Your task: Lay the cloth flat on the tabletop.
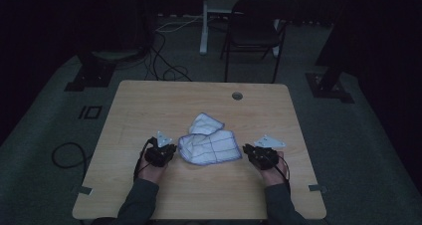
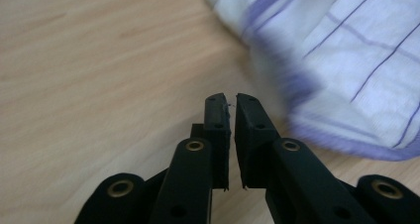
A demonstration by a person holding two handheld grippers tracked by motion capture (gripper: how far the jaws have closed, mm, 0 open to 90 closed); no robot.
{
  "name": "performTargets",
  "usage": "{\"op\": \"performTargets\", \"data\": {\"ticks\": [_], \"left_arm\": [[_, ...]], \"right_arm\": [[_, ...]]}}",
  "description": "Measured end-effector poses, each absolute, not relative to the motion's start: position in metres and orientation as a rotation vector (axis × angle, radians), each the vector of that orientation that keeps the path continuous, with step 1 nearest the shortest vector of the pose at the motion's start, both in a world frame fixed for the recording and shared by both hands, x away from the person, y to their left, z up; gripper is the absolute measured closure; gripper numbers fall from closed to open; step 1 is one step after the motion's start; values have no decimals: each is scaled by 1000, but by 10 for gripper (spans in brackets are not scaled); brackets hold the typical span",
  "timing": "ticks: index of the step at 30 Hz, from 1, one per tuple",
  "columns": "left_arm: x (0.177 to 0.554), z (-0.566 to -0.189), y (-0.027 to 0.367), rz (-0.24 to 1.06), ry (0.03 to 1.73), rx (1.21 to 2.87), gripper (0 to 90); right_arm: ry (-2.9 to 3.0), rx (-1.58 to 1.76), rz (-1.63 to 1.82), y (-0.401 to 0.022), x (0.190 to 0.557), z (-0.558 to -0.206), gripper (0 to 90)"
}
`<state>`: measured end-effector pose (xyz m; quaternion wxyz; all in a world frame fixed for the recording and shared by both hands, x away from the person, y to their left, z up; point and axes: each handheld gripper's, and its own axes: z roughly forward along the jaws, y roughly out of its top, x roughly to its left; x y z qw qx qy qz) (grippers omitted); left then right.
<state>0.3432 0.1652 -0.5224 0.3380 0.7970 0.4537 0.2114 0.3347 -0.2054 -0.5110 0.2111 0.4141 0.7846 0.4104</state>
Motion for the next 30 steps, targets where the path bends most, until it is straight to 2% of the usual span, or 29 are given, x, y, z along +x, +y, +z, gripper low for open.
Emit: {"op": "performTargets", "data": {"ticks": [12,20,30], "left_arm": [[342,-505,170,581,1170,2042,788],[357,-474,155,628,1090,2020,717],[374,-455,113,569,907,2079,627]], "right_arm": [[2228,1136,1122,-193,343,-521,776],[2262,1145,1107,-185,351,-533,733],[2314,1147,1063,-176,356,-543,734]]}}
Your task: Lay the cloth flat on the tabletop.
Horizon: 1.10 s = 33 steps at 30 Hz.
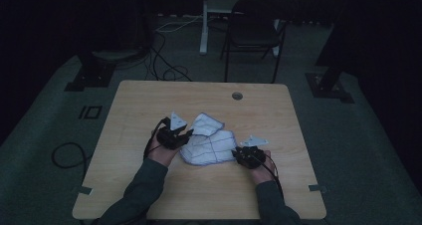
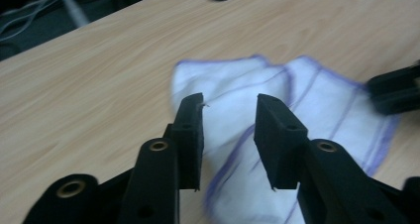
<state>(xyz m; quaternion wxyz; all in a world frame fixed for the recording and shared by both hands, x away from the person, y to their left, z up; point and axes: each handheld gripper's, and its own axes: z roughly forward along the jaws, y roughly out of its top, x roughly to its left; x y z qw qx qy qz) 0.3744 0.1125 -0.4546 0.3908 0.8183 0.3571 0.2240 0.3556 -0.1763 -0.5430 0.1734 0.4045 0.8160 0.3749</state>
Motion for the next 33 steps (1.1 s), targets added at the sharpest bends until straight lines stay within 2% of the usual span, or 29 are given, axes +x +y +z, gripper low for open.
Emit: {"op": "performTargets", "data": {"ticks": [3,12,16,18,22,24,26,27,29,33], "left_arm": [[381,-457,89,531,833,2114,594],[393,-467,58,486,807,2179,566],[397,-475,45,492,791,2228,556],[397,-482,37,525,734,2254,556],[402,-490,31,576,749,2299,561],[403,-492,29,594,763,2306,598],[406,-496,30,640,796,2331,688],[408,-498,30,640,816,2328,688],[408,-499,36,642,841,2318,860],[406,-494,44,649,867,2288,882]], "right_arm": [[2321,1158,1065,-176,356,-544,726],[2328,1163,1074,-177,356,-544,721],[2328,1166,1078,-177,356,-544,721],[2330,1164,1079,-178,357,-544,721],[2335,1165,1085,-178,357,-544,717],[2336,1166,1086,-178,357,-544,716],[2336,1167,1088,-179,357,-544,715],[2337,1167,1089,-179,357,-544,716],[2339,1166,1091,-179,357,-544,716],[2343,1167,1089,-180,357,-544,720]]}}
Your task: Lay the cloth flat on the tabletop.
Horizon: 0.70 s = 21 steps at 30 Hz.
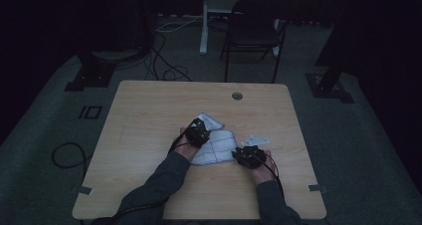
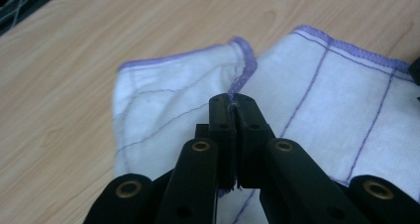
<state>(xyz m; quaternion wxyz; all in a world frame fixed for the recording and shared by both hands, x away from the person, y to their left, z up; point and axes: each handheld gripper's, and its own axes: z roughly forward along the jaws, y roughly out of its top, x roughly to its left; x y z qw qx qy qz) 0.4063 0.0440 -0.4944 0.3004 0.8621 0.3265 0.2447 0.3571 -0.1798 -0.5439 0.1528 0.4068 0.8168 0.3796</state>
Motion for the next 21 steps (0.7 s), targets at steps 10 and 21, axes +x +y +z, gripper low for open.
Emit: {"op": "performTargets", "data": {"ticks": [10,21], "left_arm": [[405,-476,92,651,1005,2139,882],[400,-492,164,636,1225,2040,882]], "right_arm": [[2347,1172,1076,-181,356,-543,761],[2363,1184,1046,-182,351,-541,849]]}}
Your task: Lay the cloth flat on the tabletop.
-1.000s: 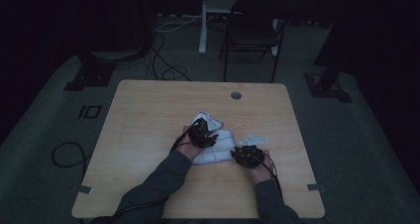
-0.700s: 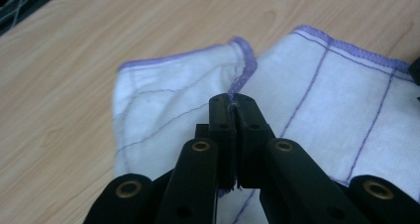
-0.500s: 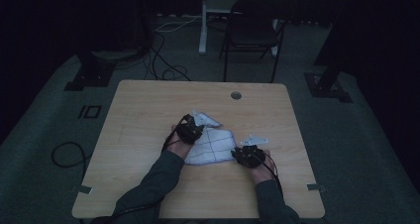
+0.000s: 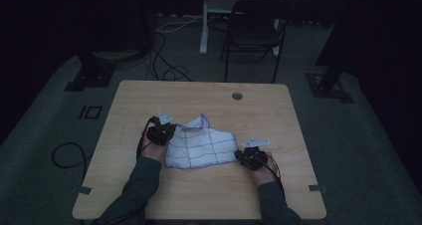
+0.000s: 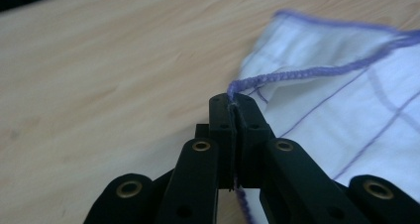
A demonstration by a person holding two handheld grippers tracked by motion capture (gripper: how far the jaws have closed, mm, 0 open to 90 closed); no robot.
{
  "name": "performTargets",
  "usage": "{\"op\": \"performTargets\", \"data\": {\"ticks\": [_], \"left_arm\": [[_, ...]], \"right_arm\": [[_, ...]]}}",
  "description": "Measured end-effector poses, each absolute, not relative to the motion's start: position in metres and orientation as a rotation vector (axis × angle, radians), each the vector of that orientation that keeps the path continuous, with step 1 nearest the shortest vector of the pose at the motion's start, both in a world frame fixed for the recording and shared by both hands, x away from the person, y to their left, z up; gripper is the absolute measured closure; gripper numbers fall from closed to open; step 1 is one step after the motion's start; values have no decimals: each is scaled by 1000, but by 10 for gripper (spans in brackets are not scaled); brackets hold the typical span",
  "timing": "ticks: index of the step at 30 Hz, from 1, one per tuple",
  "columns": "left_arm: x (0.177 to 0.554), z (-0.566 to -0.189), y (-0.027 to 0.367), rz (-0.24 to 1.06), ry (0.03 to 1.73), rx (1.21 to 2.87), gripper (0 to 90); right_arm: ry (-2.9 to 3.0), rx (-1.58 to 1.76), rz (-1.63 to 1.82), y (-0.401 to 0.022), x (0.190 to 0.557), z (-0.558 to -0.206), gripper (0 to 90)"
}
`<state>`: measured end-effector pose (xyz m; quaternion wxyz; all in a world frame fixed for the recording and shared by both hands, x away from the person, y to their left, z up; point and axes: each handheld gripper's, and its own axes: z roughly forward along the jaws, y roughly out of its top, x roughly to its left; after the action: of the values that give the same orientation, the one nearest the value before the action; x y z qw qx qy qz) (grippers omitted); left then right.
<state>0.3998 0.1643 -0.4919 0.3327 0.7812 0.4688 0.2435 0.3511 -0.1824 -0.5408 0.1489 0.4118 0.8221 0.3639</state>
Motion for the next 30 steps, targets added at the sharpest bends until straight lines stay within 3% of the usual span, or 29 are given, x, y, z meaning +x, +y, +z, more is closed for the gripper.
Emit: {"op": "performTargets", "data": {"ticks": [11,18,30], "left_arm": [[397,-521,196,535,1344,2015,873],[397,-533,208,499,1388,2015,809],[376,-513,214,524,1368,1942,726]], "right_arm": [[2389,1183,1020,-182,343,-538,871],[2394,1195,1016,-181,343,-538,873],[2375,1151,1044,-181,344,-533,856]]}}
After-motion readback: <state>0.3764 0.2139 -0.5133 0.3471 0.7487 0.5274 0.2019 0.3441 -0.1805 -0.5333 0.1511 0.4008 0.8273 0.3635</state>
